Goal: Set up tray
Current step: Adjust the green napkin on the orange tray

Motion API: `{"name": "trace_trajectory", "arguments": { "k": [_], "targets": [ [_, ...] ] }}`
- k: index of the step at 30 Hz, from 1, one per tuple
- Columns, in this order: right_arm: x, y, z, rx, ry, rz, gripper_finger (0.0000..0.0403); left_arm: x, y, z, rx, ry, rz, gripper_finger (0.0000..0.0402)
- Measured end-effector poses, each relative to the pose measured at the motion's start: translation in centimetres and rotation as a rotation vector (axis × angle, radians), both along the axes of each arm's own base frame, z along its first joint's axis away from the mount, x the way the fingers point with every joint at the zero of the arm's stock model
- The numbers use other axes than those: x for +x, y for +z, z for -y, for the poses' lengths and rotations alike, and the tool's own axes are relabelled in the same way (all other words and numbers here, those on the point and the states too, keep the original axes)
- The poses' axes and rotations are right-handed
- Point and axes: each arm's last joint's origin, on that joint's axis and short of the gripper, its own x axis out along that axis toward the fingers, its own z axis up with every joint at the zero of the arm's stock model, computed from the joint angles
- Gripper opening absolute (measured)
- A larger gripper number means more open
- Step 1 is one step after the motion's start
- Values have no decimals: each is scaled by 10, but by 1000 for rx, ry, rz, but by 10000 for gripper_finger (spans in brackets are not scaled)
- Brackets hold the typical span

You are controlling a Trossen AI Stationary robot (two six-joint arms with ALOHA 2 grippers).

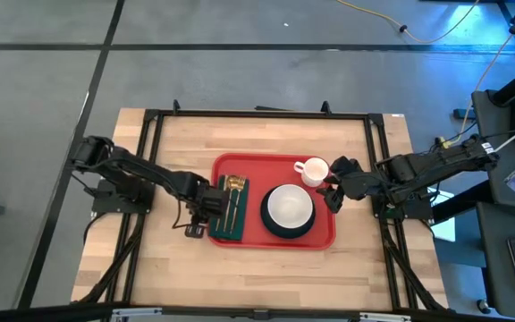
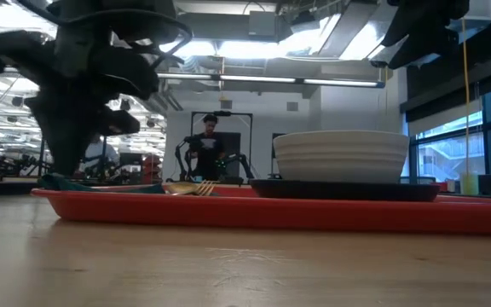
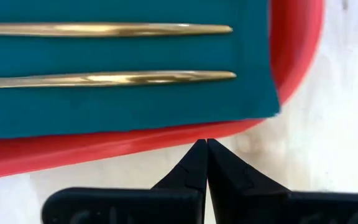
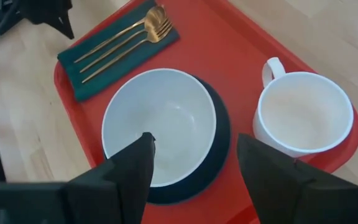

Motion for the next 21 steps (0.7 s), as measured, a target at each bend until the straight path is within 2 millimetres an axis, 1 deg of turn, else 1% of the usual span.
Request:
{"name": "trace_trajectory", "arguments": {
  "k": [5,10,21],
  "targets": [
    [0,0,0,-1,0,-2,227,0,-4,8,-19,-8,-19,3],
    [0,0,0,-5,-3,-6,227,7,-6,13,-53,16,24,3],
    [-1,-1,0,-8,-4,-9,227,14,-20,15,-74,28,0,3]
  ]
}}
